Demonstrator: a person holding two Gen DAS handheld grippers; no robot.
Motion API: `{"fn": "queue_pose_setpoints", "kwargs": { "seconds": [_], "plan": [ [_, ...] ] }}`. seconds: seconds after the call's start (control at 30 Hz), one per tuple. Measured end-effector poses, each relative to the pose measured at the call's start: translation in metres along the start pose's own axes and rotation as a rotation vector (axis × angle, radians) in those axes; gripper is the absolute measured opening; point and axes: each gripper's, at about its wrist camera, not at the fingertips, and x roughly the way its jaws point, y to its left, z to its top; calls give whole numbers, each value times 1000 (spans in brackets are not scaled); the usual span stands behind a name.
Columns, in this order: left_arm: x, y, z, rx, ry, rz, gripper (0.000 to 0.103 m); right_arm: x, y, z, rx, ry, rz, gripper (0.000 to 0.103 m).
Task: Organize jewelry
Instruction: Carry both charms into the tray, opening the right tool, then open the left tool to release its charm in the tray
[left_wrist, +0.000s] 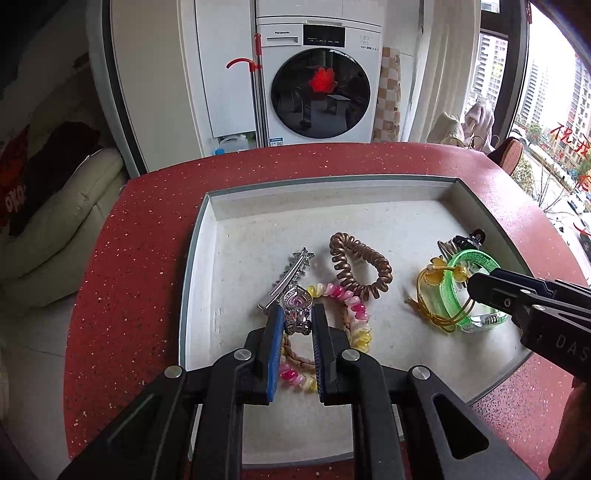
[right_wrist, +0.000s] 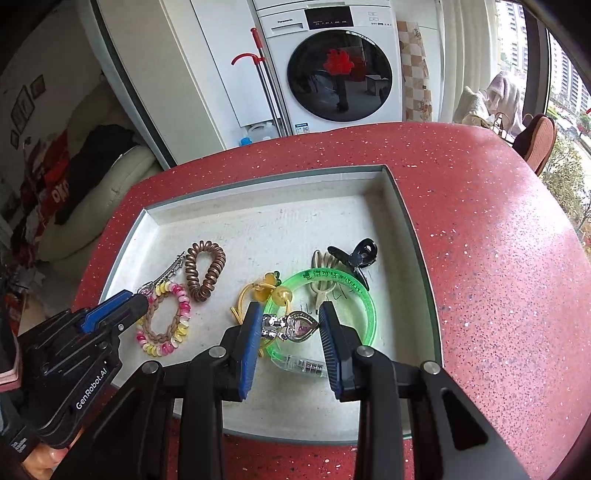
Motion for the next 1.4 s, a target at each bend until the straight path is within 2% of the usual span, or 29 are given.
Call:
{"fn": "queue_pose_setpoints", "kwargs": {
  "seconds": [0.37,0.6,0.77,1.13,1.4],
  "plan": [
    [6,-8,-5,44,2,42,33,15,-6,-7,1,35,-12,34],
    [0,-5,-6,14,-12,38,34,13,-8,-7,3,43,3,35],
    [-3,-4,-5,3,-4,33,34,2,-7,-4,6,13,30,53],
    [-9,-5,-1,4,-12,32,34,-22,-6,-3,36,-36,65,58],
    [-20,-8,4,18,-58,65,34,-37,-12,-9,54,-58,64,58]
  ]
}}
